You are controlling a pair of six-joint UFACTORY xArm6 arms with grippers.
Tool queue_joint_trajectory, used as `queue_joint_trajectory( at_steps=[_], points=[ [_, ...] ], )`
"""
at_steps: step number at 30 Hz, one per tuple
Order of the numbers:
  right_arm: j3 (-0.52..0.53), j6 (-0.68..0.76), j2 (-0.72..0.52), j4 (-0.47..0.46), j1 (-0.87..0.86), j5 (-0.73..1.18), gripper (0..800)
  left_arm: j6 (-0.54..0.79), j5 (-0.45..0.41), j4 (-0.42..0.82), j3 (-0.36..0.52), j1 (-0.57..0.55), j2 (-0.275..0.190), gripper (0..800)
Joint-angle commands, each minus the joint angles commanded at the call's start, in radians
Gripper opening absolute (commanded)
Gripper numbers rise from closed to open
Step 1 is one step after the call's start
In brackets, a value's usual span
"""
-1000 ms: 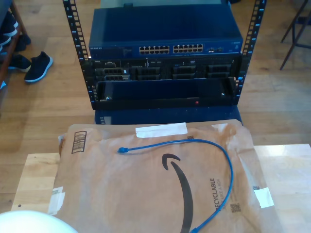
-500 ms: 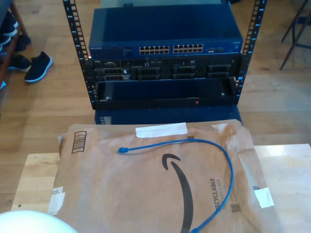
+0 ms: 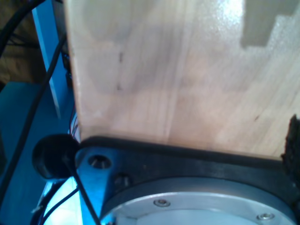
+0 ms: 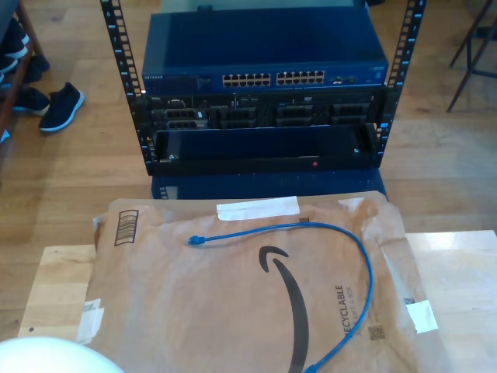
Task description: Grab the cable and plug it in
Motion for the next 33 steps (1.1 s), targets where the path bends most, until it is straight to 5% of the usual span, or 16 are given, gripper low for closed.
queue_joint_trajectory(
  at_steps=[6,11,19,24,28,33],
  points=[
    [-0.121,0.006,-0.092,0.002,0.000,0.178,796,-0.009,0.219,-0.003,-0.152,-0.012,-0.051,799],
    [-0.252,0.155,-0.097,0.025,0.055,0.293,796,-0.176,0.344,-0.015,-0.296,-0.173,-0.051,799],
    [-0.347,0.549,-0.094,0.068,0.479,0.288,796,-0.554,0.480,-0.094,-0.477,-0.542,-0.038,799],
    [-0.399,0.924,-0.086,0.068,0.927,0.285,796,-0.838,0.488,-0.164,-0.516,-0.799,-0.014,799],
    [-0.456,1.208,-0.003,0.066,1.270,0.282,796,-1.040,0.482,-0.178,-0.516,-1.007,-0.003,799],
    [-0.595,1.473,0.176,0.069,1.559,0.270,796,-1.155,0.462,-0.252,-0.520,-1.132,0.048,799]
  ],
)
